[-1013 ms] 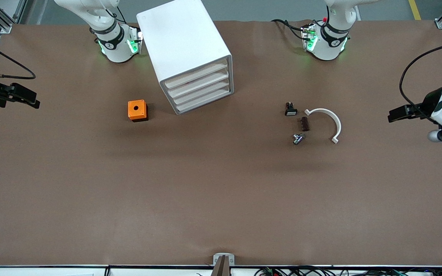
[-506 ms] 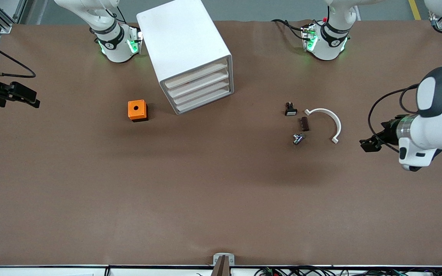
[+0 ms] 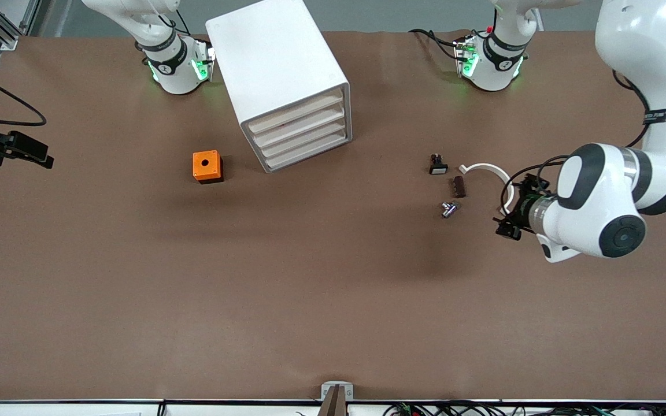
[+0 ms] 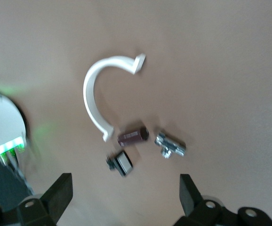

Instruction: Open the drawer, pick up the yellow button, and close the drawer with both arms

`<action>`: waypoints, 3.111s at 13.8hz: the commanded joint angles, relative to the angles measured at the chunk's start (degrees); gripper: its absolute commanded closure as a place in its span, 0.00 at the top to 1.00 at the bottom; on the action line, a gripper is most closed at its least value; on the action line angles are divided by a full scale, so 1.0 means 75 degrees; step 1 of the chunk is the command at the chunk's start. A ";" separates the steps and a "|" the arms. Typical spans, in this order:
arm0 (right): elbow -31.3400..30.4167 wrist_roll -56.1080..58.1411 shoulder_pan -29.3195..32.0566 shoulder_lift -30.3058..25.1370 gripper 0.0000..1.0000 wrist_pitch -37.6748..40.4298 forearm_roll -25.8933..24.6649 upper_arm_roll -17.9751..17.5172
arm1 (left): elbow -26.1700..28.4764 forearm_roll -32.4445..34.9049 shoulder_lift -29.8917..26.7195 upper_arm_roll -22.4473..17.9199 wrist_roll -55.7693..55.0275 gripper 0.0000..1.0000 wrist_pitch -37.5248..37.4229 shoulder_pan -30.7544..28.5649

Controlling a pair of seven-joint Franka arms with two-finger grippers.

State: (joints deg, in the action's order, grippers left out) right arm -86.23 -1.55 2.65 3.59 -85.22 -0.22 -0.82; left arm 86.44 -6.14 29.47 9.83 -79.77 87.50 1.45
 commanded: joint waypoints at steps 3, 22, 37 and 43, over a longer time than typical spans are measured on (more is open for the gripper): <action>0.0002 -0.2997 -0.1779 0.0306 1.00 0.0205 -0.0111 -0.0101 | -0.0240 -0.1089 0.0254 0.0013 -0.2413 1.00 -0.0194 0.0637; 0.0095 -0.7293 -0.4092 0.1115 1.00 -0.0251 0.0006 -0.0101 | -0.0708 -0.6740 0.1403 0.0037 -0.6814 0.96 -0.0206 0.2851; 0.0119 -0.8228 -0.4407 0.1127 1.00 -0.0321 0.0474 -0.0090 | -0.0697 -0.6904 0.2023 0.0013 -0.7447 0.67 -0.0206 0.4084; 0.0131 -0.9016 -0.4398 0.1186 1.00 -0.0673 0.0498 -0.0078 | -0.0697 -0.6858 0.2024 0.0013 -0.7762 0.49 -0.0206 0.4353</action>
State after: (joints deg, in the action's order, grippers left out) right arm -86.10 -67.33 -31.20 12.20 -90.25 2.74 -1.59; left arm 82.18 -56.61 44.24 10.28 -135.57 86.48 33.12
